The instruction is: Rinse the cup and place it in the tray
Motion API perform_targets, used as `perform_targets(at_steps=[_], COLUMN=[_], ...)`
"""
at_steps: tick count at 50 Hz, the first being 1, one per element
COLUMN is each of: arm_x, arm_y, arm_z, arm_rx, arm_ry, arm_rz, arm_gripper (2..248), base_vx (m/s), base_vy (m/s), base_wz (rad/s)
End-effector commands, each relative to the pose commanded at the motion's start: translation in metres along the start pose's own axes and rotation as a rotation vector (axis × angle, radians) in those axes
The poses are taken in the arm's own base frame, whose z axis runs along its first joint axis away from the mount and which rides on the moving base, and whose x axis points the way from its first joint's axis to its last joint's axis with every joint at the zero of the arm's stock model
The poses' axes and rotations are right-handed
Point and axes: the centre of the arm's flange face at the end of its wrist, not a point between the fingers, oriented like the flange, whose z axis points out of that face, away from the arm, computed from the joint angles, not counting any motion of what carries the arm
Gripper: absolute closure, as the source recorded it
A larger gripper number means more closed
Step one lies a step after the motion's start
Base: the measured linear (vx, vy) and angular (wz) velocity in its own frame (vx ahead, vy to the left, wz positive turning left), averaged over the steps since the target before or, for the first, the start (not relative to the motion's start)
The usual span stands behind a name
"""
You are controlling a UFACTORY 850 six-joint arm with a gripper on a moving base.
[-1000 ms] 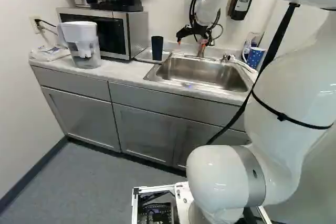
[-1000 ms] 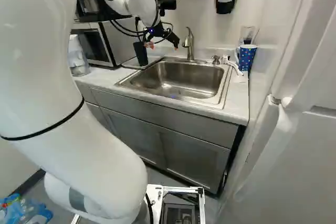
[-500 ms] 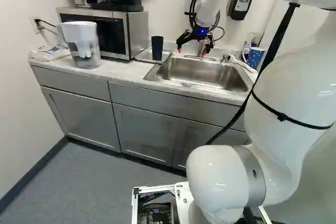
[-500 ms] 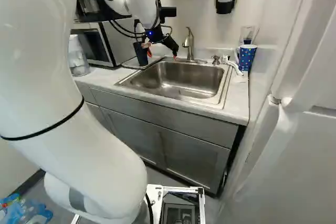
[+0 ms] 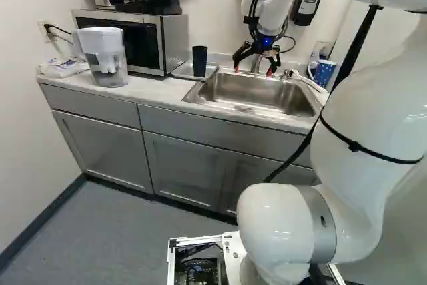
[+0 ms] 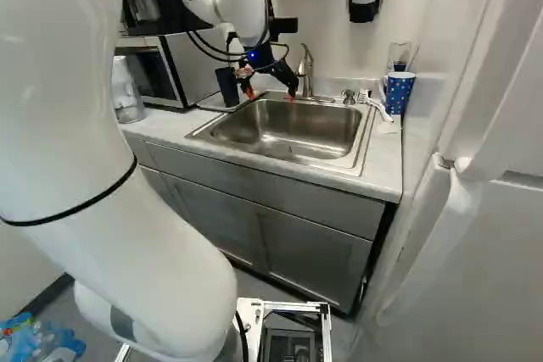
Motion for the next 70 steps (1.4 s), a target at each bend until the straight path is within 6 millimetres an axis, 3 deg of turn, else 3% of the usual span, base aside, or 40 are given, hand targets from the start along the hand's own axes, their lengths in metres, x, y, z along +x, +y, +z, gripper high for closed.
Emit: perform_targets(at_steps=[28,70], arm_x=[-0.005,-0.005], arm_y=[0.051,0.051], arm_z=[-0.005,-0.005], arm_rx=[-0.047,-0.047], arm_ry=[0.004,0.004], arm_rz=[0.093,0.093], arm_gripper=[3,3], base_vx=[0.000,0.000], base_vy=[0.000,0.000], base_wz=[0.000,0.000])
